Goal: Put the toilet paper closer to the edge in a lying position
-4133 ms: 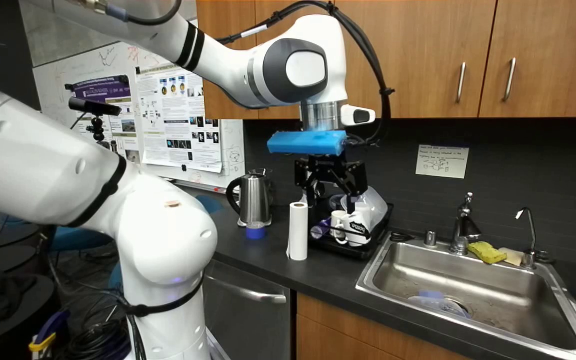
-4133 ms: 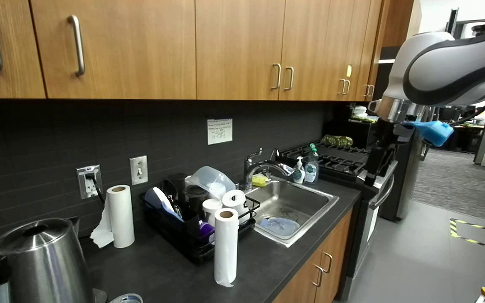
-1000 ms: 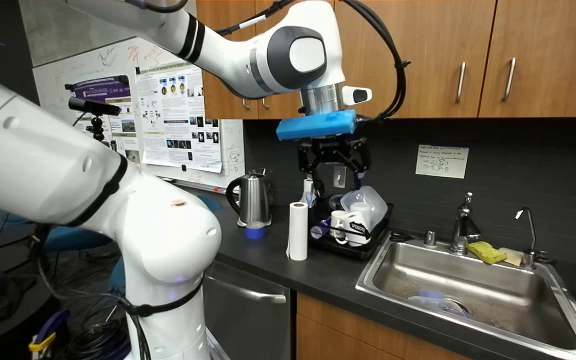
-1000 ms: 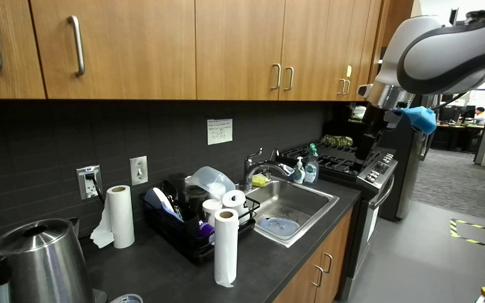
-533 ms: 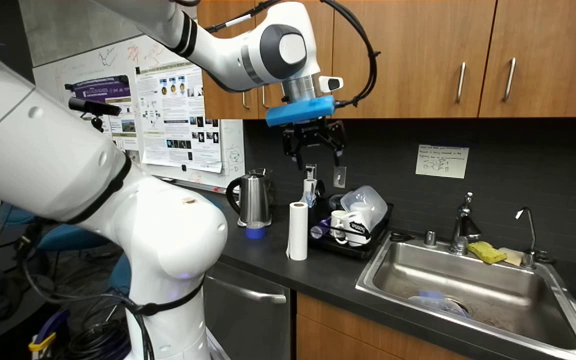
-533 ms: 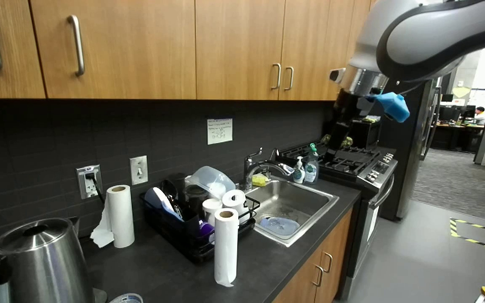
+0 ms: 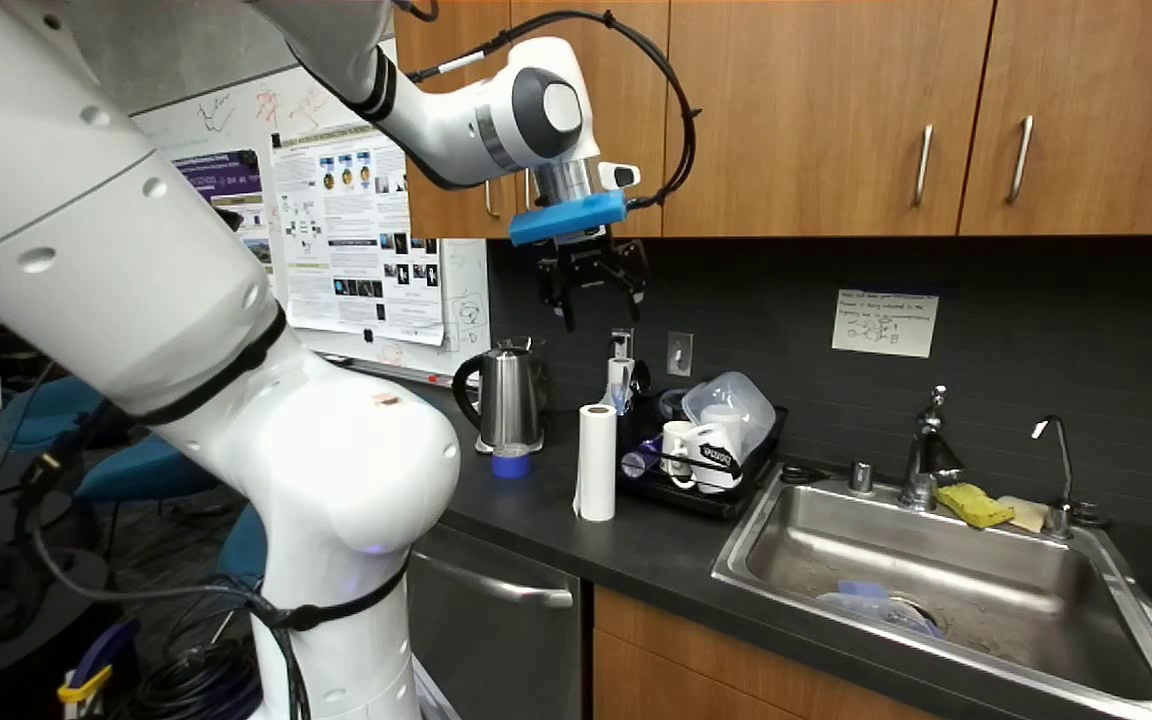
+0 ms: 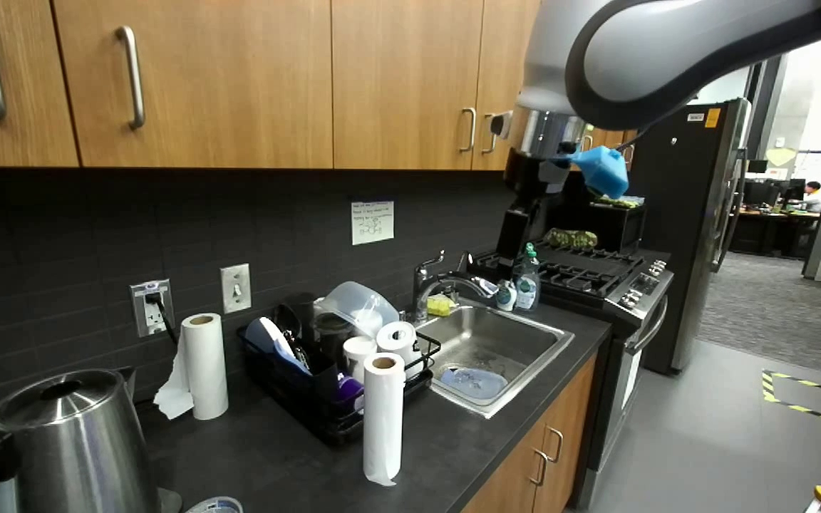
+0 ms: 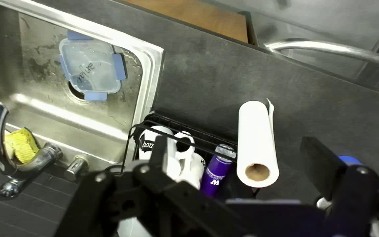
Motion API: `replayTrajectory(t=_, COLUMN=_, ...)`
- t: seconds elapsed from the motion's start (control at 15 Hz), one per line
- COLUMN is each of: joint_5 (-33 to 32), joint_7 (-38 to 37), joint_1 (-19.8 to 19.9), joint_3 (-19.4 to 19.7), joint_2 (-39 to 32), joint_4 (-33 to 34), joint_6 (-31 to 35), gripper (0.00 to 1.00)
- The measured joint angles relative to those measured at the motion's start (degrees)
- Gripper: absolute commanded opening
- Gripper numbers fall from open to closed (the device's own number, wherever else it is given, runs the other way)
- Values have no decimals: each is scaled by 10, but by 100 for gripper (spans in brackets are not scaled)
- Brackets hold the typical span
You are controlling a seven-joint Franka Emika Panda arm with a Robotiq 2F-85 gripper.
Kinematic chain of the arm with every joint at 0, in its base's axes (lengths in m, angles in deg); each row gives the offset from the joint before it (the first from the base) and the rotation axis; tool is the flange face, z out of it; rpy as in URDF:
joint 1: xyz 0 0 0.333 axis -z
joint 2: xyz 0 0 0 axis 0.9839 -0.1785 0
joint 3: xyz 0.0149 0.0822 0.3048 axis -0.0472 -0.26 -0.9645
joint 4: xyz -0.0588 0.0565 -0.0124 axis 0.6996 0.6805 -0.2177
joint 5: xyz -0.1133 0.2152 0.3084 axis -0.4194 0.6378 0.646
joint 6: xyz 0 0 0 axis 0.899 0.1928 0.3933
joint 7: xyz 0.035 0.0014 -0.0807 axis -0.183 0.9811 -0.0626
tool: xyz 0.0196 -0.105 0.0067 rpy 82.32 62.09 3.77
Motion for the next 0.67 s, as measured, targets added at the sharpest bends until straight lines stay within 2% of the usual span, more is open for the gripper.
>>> replayTrajectory(t=0.67, joint_5=0, joint_7=-3, joint_1=0, joint_3=-5, joint_2=-83, joint_4=69, joint_6=-36, gripper=100)
